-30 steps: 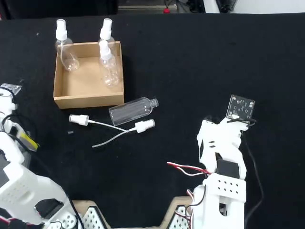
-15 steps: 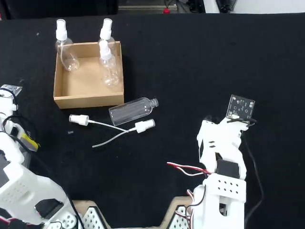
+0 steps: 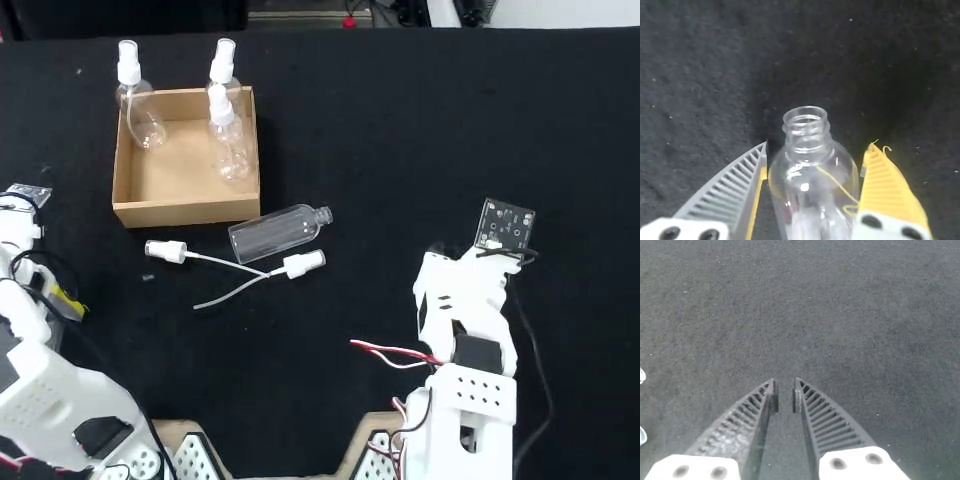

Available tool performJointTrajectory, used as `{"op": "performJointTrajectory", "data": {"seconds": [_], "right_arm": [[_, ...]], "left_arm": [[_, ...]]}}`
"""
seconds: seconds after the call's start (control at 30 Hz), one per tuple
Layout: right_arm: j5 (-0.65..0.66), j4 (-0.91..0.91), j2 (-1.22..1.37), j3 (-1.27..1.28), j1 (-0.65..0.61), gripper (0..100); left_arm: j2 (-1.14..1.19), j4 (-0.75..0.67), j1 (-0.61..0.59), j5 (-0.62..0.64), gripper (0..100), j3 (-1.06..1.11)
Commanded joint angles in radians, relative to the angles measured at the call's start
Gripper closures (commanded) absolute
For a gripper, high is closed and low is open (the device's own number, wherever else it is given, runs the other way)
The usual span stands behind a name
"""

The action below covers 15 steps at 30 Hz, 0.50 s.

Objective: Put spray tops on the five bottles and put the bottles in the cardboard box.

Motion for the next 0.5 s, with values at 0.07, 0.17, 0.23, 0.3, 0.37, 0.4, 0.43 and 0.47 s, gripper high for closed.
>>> {"op": "performJointTrajectory", "data": {"seconds": [0.07,0.17,0.23,0.3,0.37,0.4,0.43,0.47], "right_arm": [[0.000,-0.028,-0.033,-0.039,-0.011,93.8],[0.000,-0.028,-0.033,-0.039,-0.011,93.8],[0.000,-0.028,-0.033,-0.039,-0.011,93.8],[0.000,-0.028,-0.033,-0.039,-0.011,93.8],[0.000,-0.028,-0.033,-0.039,-0.011,93.8],[0.000,-0.028,-0.033,-0.039,-0.011,93.8],[0.000,-0.028,-0.033,-0.039,-0.011,93.8],[0.000,-0.028,-0.033,-0.039,-0.011,93.8]], "left_arm": [[-0.020,-0.011,0.007,0.012,72,-0.013],[-0.021,-0.005,0.005,0.011,75,-0.013],[-0.021,0.044,0.005,0.006,82,-0.028],[-0.021,0.117,0.007,0.006,88,-0.070],[-0.021,0.176,0.007,0.006,89,-0.120],[-0.021,0.203,0.005,0.008,88,-0.147],[-0.023,0.229,0.005,0.011,87,-0.174],[-0.031,0.259,0.002,0.012,86,-0.202]]}}
